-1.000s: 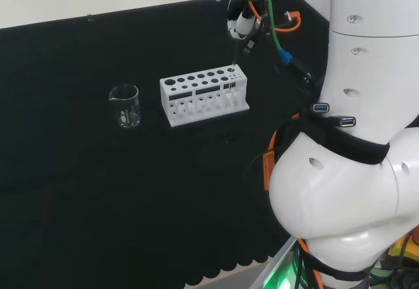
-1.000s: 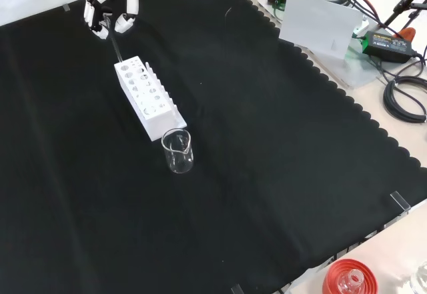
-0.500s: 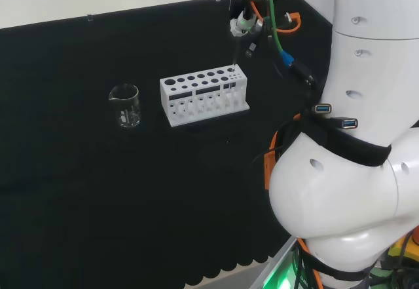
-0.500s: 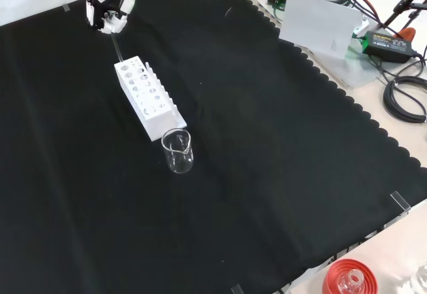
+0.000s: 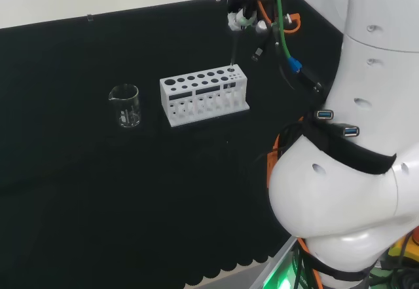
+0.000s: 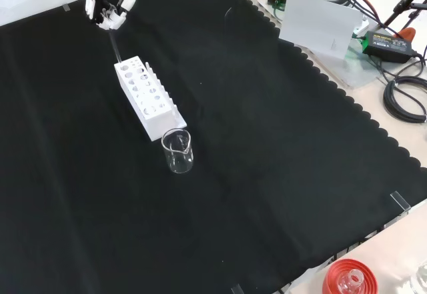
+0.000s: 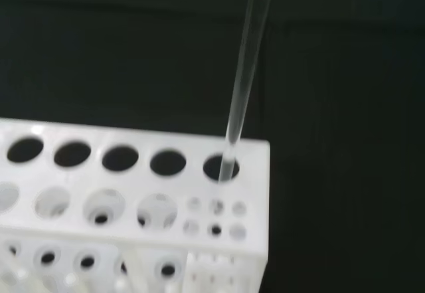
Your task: Take the glass rod from the white test tube rack.
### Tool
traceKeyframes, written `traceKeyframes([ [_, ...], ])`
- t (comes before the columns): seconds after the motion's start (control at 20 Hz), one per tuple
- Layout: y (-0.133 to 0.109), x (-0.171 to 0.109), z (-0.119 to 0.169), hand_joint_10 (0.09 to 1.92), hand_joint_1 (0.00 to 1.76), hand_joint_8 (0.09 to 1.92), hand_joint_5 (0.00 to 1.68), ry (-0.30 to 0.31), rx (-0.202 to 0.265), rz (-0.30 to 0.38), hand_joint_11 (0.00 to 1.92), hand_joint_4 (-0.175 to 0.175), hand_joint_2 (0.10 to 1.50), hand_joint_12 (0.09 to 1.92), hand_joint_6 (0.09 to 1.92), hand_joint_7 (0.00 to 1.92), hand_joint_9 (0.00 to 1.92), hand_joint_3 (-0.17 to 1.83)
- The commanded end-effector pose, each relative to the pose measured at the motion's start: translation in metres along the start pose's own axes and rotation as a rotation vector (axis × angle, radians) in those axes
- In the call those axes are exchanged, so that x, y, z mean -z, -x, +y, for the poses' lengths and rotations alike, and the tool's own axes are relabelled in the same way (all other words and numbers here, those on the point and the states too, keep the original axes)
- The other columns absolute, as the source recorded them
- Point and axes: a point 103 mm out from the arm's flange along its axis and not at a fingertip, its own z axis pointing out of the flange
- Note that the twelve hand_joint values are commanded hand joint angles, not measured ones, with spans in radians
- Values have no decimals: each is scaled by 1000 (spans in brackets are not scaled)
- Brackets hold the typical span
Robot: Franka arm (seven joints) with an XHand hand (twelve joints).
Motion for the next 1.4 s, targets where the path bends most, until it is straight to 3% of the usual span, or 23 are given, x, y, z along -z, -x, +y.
traceKeyframes([
  [0.05,-8,26,-10,615,1299,802,1115,145,15,-24,1464,-175,1097,710,780,1161,1551,-120],
  [0.15,-8,33,-14,589,1301,779,1131,156,11,-9,1472,-175,1110,703,756,1176,1570,-162],
  [0.3,-8,47,-22,572,1314,780,1176,173,3,12,1482,-175,1097,697,529,1260,1584,-175],
  [0.4,-18,63,-29,568,1316,779,1189,175,3,-2,1486,-175,1094,695,479,1274,1589,-175],
  [0.95,-17,85,-52,561,1317,782,1200,239,5,40,1497,-175,1092,693,444,1279,1602,-175],
  [1.4,-26,98,-67,556,1317,783,1202,250,13,39,1502,-175,1092,692,436,1279,1609,-175],
])
